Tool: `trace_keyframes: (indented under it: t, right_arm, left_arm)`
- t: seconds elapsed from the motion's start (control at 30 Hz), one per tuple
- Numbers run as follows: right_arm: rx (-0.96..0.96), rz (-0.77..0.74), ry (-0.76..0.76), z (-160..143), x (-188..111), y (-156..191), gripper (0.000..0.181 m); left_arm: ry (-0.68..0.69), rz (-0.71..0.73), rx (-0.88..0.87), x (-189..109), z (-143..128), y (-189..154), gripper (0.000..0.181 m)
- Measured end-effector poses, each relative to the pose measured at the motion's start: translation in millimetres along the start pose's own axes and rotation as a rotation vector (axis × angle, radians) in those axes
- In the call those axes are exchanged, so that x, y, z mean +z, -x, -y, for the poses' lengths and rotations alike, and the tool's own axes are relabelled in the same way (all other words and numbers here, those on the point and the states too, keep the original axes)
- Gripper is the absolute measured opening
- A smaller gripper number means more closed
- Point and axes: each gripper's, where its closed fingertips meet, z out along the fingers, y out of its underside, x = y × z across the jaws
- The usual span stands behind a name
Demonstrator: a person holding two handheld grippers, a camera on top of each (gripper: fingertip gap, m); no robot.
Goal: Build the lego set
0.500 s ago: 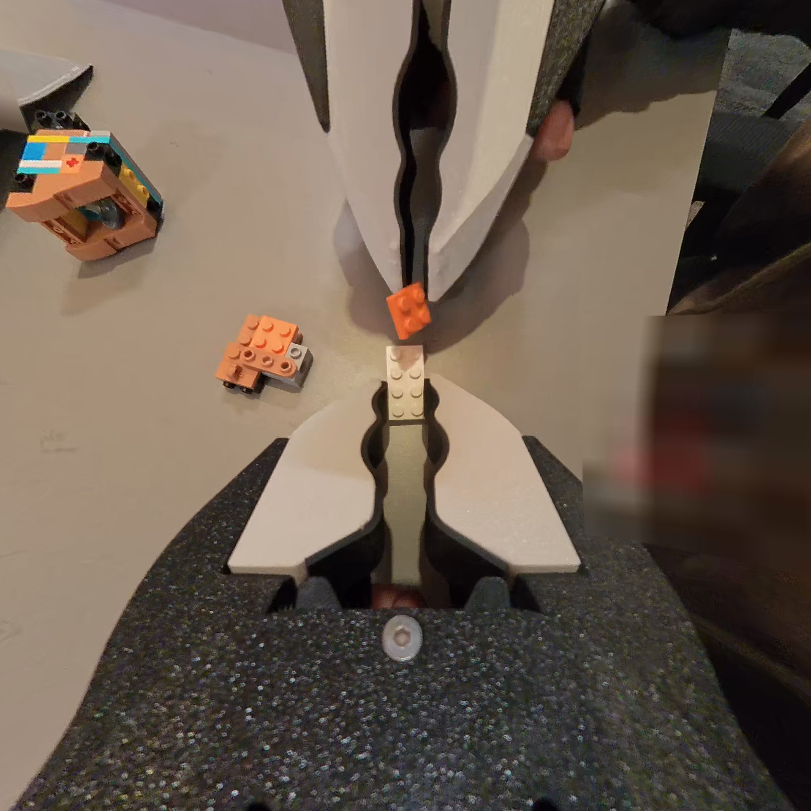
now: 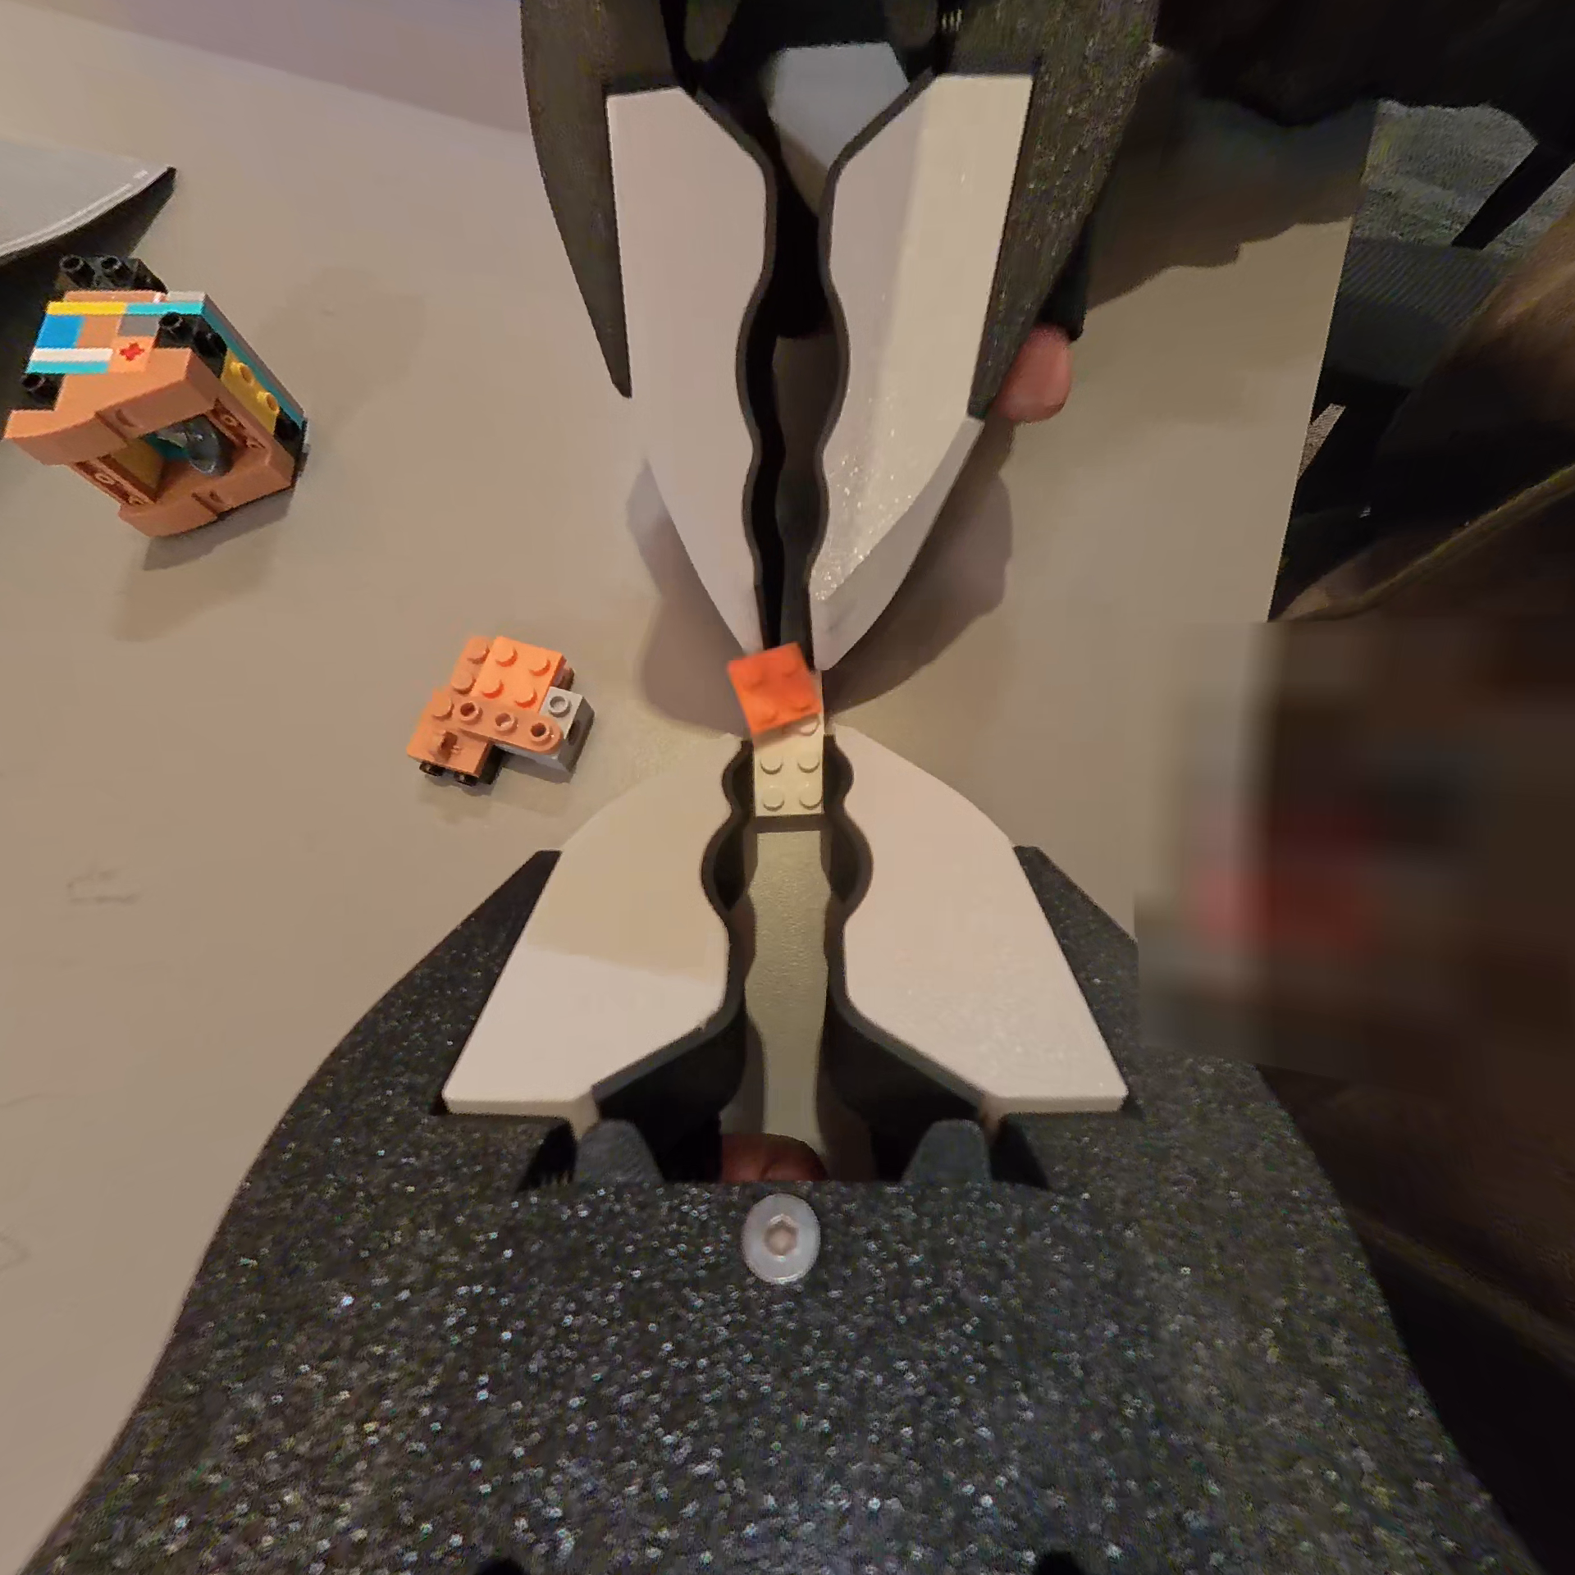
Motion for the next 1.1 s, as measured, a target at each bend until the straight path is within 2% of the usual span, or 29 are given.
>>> trace_keyframes:
  t: [0.37,0.63,1.1]
  right_arm:
    - [-0.034,-0.040,-0.009,1,-5,-1,0.011]
    - [-0.189,0.024,-0.079,14,-1,10,0.024]
    - [-0.220,-0.011,-0.063,16,1,14,0.023]
  left_arm:
    - [0.004,0.010,0.014,0,0,0,0.015]
    - [0.010,0.008,0.037,-1,1,-2,0.015]
    - [0.012,0.016,0.036,-3,3,-2,0.015]
